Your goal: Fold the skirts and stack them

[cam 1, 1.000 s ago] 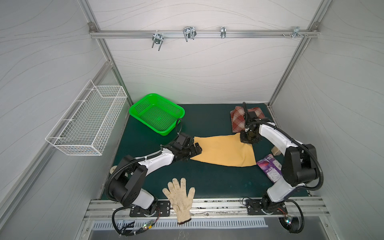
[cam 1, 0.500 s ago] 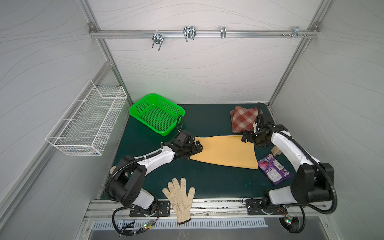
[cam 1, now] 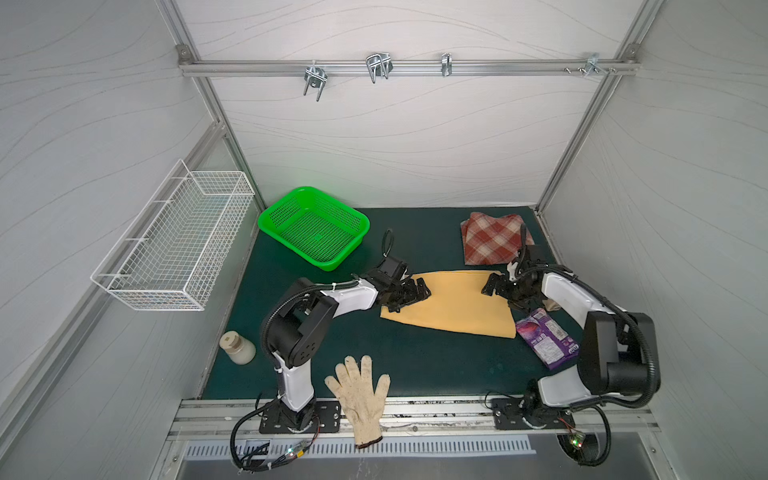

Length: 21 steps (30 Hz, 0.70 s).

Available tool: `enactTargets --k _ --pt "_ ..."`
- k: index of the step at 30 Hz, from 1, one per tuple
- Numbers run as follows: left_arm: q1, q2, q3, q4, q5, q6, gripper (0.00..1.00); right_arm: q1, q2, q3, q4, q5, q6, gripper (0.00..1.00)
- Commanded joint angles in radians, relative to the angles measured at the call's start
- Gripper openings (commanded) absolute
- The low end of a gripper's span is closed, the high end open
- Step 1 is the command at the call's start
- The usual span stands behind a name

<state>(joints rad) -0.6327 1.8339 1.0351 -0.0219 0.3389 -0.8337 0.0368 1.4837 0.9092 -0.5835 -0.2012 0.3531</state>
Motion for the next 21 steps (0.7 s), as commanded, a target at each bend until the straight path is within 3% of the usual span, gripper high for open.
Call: enactTargets --k 1,11,21 --pt "0.012 0.048 0.031 -0.021 -0.034 -0.011 0.99 0.0 -0.021 -0.017 0.042 -0.038 0.017 0.99" --pt "0.152 0.041 -0.061 -0.165 -0.137 0.022 0.99 0.02 -0.104 -0.061 0.1 -0.082 0.056 0.99" --pt "0.209 0.008 -0.086 -0.265 -0.212 0.067 0.99 0.179 -0.047 -0.114 0.223 -0.038 0.16 0.99"
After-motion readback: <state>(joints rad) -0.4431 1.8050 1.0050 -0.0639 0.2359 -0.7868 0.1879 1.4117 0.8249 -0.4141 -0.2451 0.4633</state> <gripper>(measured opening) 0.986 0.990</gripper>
